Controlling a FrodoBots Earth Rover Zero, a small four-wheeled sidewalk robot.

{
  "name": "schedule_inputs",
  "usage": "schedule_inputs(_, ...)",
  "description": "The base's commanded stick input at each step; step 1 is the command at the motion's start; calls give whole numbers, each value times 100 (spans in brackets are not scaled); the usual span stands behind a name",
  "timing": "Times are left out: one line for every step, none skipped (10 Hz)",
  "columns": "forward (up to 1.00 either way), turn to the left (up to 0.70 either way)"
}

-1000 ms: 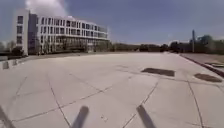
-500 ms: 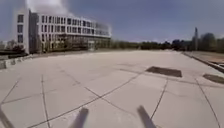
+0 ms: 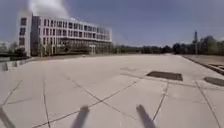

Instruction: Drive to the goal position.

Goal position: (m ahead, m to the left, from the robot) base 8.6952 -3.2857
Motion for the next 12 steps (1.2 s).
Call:
schedule_inputs(70,-35)
schedule_inputs(70,-35)
schedule_inputs(70,-35)
schedule_inputs(70,-35)
schedule_inputs(70,-35)
schedule_inputs(70,-35)
schedule_inputs(70,-35)
schedule_inputs(70,-35)
schedule_inputs(70,-18)
schedule_inputs(70,0)
schedule_inputs(70,0)
schedule_inputs(70,0)
